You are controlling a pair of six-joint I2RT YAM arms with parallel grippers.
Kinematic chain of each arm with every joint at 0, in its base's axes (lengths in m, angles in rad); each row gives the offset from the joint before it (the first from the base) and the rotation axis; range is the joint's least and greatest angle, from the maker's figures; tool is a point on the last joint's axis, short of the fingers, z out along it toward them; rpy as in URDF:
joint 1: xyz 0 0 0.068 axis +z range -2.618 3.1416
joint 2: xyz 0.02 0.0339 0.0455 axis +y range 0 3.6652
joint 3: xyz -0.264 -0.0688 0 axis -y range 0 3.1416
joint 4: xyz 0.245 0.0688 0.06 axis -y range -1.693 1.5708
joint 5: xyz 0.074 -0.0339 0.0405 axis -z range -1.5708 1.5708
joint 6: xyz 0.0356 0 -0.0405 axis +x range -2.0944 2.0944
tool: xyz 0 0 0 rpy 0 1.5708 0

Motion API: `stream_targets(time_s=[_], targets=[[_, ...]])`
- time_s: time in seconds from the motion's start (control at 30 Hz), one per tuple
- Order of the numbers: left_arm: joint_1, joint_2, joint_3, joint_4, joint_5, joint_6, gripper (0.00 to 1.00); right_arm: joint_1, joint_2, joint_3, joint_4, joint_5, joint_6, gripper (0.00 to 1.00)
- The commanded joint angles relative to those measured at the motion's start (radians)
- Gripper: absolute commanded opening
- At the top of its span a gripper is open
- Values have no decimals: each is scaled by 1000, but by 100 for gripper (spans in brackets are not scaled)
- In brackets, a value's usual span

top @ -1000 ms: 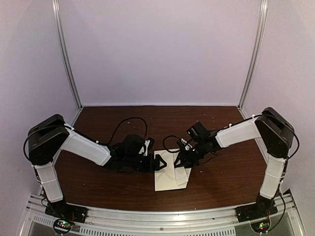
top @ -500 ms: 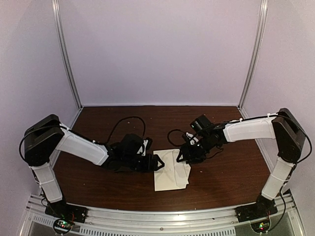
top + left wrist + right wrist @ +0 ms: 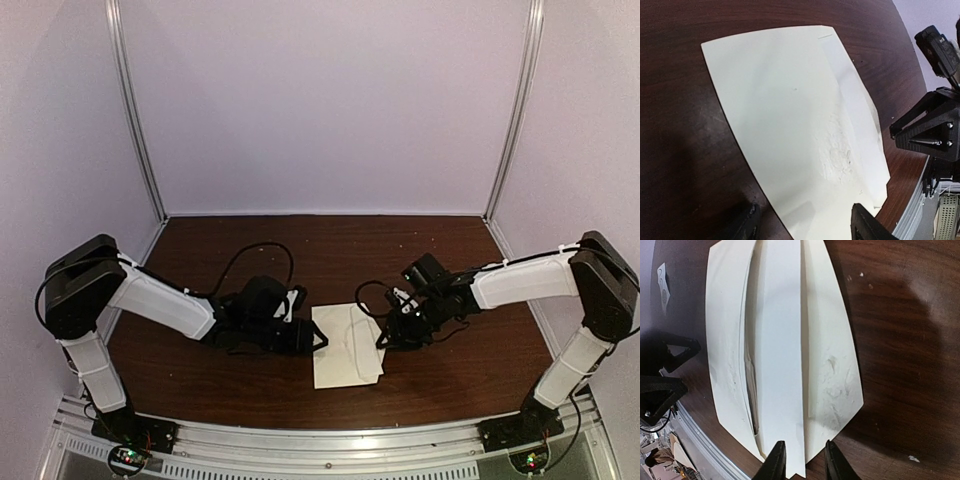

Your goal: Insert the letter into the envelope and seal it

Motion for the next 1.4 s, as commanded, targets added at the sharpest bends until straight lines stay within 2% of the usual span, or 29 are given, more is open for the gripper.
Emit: stream_targets(time_s=[0.0, 0.57, 0.8, 1.1, 1.37], targets=[[0, 2, -20, 45, 28, -5, 60, 22, -14, -28, 106, -42, 51, 26], [-20, 18, -25, 31, 19, -20, 56, 25, 50, -45, 115, 0, 36, 21], [-26, 24, -25, 32, 19, -23, 51, 28, 71, -50, 127, -7, 35, 16], [-32, 40, -23, 45, 29, -29, 44, 50, 99, -35, 161, -30, 45, 3], [-37, 44, -18, 51, 32, -33, 43, 74, 135, -6, 198, -44, 59, 0]])
